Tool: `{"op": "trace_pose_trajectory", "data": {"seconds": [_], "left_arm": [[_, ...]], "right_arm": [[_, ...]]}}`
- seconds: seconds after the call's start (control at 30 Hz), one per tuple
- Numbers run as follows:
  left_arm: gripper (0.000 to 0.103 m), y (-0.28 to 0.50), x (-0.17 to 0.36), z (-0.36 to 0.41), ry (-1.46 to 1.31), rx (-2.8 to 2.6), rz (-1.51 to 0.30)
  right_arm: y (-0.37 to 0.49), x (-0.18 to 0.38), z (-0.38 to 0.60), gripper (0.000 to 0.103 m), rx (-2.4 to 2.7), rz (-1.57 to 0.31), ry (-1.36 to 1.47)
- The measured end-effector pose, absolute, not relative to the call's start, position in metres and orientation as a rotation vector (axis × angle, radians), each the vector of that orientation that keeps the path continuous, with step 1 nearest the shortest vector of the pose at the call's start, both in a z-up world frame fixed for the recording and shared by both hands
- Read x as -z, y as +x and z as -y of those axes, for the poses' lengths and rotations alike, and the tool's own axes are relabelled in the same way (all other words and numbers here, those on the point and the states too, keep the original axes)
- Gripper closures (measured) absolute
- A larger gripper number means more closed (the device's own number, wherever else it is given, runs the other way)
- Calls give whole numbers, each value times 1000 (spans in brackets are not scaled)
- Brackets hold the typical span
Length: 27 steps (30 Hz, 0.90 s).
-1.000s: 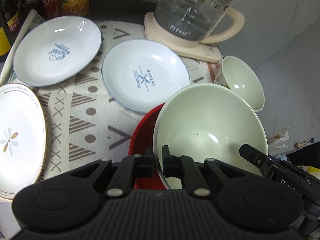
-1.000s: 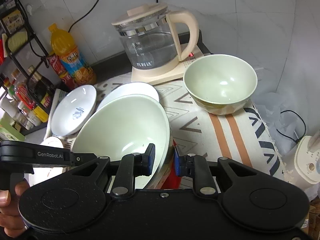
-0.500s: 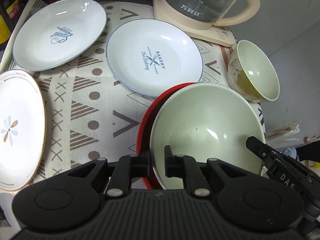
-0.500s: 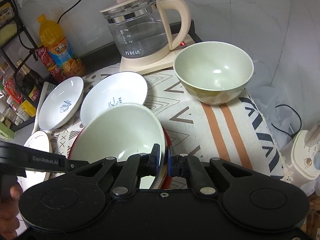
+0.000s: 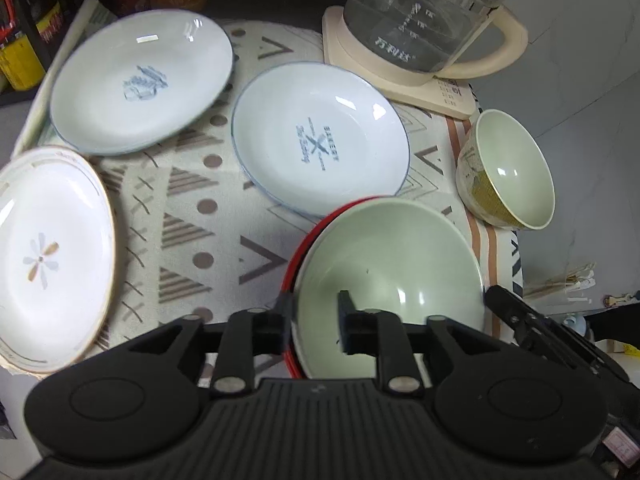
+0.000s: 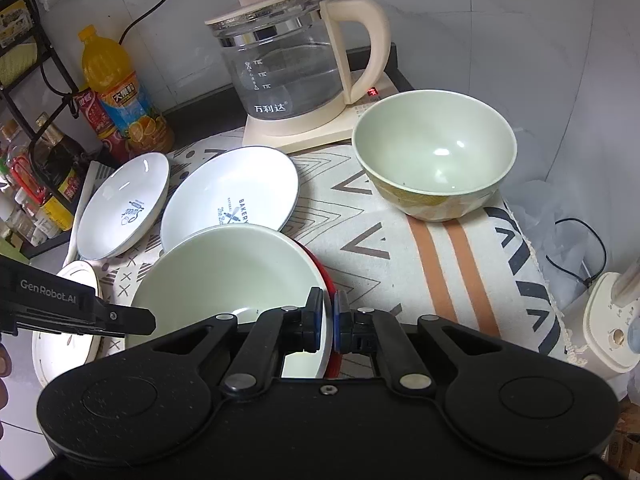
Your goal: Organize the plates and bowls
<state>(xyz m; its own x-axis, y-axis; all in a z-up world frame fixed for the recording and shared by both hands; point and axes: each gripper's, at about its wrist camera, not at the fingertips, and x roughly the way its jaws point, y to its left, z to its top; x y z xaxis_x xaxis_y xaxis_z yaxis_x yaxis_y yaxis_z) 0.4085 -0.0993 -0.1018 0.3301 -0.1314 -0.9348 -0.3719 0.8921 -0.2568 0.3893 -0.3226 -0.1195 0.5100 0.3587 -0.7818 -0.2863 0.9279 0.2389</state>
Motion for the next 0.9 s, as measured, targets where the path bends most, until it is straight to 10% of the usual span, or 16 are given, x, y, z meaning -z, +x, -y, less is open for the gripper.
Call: {"op": "trace_pose_trajectory", "data": {"seconds": [0.13, 0.6, 0.9], "left_arm": [[61, 415, 93, 103, -457, -160, -1201], [52, 454, 85, 137, -400, -97, -1139], [20, 483, 90, 161, -417, -63, -1106]], "right_arm": [[390, 111, 330, 81, -410, -937, 113], [411, 102, 369, 39, -334, -865, 249], [431, 108, 392, 6, -286, -864, 311]]}}
